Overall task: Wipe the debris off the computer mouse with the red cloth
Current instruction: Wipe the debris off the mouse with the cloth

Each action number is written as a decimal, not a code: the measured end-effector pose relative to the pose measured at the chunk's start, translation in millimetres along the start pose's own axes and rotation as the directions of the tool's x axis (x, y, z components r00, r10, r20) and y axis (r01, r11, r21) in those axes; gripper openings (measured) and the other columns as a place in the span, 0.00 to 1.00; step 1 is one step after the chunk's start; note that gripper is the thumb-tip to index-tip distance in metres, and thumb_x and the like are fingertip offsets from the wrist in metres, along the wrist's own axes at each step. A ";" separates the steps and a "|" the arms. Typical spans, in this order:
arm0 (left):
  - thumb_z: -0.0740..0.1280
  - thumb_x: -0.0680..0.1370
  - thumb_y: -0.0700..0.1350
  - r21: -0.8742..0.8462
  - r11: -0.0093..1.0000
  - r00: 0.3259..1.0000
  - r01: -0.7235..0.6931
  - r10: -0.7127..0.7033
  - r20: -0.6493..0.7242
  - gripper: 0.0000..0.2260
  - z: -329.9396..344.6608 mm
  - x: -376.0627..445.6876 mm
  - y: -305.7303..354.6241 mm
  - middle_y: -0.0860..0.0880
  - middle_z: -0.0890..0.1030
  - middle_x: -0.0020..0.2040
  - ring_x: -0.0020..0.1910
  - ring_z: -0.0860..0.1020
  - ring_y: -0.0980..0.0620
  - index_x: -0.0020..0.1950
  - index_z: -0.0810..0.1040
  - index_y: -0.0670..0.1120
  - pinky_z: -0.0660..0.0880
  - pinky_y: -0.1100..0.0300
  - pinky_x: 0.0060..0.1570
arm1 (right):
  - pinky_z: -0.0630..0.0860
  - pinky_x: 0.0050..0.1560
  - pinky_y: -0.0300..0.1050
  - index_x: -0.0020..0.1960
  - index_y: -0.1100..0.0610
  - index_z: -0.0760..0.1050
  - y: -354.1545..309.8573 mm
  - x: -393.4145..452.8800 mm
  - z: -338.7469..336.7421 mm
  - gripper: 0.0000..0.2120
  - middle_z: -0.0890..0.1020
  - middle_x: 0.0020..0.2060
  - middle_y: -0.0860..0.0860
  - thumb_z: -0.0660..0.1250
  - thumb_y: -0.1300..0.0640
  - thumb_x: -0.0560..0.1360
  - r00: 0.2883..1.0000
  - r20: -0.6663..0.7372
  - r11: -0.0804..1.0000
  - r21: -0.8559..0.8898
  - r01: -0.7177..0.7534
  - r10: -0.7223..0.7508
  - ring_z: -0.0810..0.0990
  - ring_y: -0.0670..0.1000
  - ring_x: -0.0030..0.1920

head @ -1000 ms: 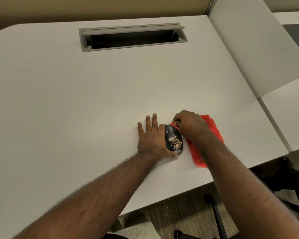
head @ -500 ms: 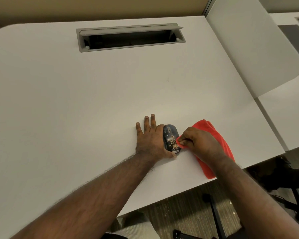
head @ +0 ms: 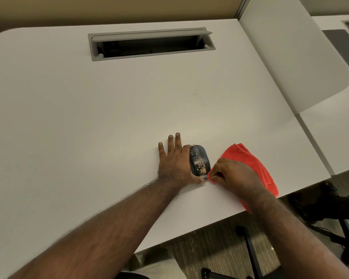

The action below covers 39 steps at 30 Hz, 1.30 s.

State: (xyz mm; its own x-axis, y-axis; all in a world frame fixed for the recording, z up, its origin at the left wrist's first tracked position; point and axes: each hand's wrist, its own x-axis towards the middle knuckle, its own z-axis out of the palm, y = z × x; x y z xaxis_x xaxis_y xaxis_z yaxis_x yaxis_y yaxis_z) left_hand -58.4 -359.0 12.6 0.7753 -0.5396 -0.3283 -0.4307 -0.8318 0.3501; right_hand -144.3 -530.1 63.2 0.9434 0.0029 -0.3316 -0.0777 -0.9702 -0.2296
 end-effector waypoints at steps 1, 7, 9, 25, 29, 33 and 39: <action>0.71 0.59 0.76 0.001 1.000 1.000 0.000 0.000 0.001 0.55 -0.2 -0.1 0.1 0.42 0.40 0.81 0.79 0.37 0.42 0.78 0.57 0.51 0.36 0.36 0.74 | 0.76 0.44 0.42 0.49 0.47 0.81 -0.7 0.0 1.4 0.06 0.81 0.45 0.43 0.66 0.50 0.74 1.000 0.018 1.000 -0.028 -0.001 0.002 0.80 0.46 0.46; 0.71 0.59 0.75 0.014 1.000 1.000 0.005 -0.005 0.005 0.55 -1.0 -0.1 0.8 0.42 0.40 0.81 0.79 0.36 0.42 0.78 0.57 0.51 0.36 0.36 0.74 | 0.74 0.41 0.41 0.46 0.47 0.81 -3.4 -3.9 12.7 0.07 0.80 0.43 0.42 0.66 0.47 0.73 0.997 -0.025 0.996 0.038 -0.077 0.078 0.79 0.45 0.43; 0.71 0.59 0.76 0.011 1.000 1.000 0.002 -0.002 0.003 0.55 -0.6 -0.3 0.6 0.42 0.41 0.81 0.79 0.37 0.42 0.78 0.57 0.51 0.37 0.36 0.74 | 0.74 0.42 0.42 0.46 0.47 0.81 -3.3 -3.7 12.5 0.06 0.80 0.42 0.42 0.68 0.48 0.72 0.992 -0.063 0.991 0.085 -0.099 0.105 0.79 0.46 0.44; 0.68 0.60 0.77 0.022 1.000 1.000 -0.005 0.005 -0.004 0.54 -1.0 -1.6 0.4 0.41 0.41 0.81 0.79 0.38 0.41 0.78 0.57 0.51 0.39 0.35 0.74 | 0.76 0.47 0.40 0.45 0.50 0.82 -7.1 14.1 15.5 0.02 0.82 0.41 0.42 0.72 0.55 0.73 0.931 -0.219 0.860 0.485 -0.155 0.291 0.79 0.41 0.43; 0.70 0.59 0.76 0.018 1.000 1.000 -0.009 0.009 0.007 0.55 -0.6 -1.1 -0.3 0.42 0.41 0.81 0.79 0.37 0.41 0.78 0.56 0.51 0.39 0.35 0.74 | 0.77 0.48 0.39 0.49 0.51 0.82 -0.5 -3.2 21.7 0.05 0.82 0.42 0.42 0.71 0.58 0.73 0.949 -0.140 0.869 0.456 -0.191 0.282 0.79 0.40 0.43; 0.70 0.59 0.76 0.031 0.999 1.000 -0.015 0.015 0.005 0.54 -2.2 -0.3 0.2 0.41 0.42 0.81 0.79 0.38 0.41 0.78 0.57 0.50 0.38 0.35 0.74 | 0.76 0.47 0.39 0.48 0.51 0.82 -2.7 0.4 21.6 0.05 0.82 0.42 0.44 0.71 0.57 0.73 0.946 -0.185 0.899 0.402 -0.176 0.268 0.79 0.44 0.43; 0.70 0.61 0.75 0.025 0.999 1.000 -0.021 0.021 0.003 0.53 -2.2 -1.5 -0.1 0.42 0.42 0.81 0.79 0.37 0.42 0.78 0.57 0.51 0.39 0.35 0.74 | 0.76 0.50 0.44 0.49 0.50 0.82 -8.1 41.3 6.2 0.06 0.83 0.45 0.47 0.67 0.54 0.74 0.939 -0.206 0.910 0.371 -0.186 0.276 0.80 0.47 0.45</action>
State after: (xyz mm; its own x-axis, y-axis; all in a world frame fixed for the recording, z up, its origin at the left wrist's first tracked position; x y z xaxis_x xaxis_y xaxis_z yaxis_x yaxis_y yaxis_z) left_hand -58.5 -357.8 14.9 0.7647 -0.5571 -0.3238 -0.4580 -0.8234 0.3350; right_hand -106.8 -520.6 45.7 0.9306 -0.3153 -0.1861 -0.3661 -0.7934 -0.4863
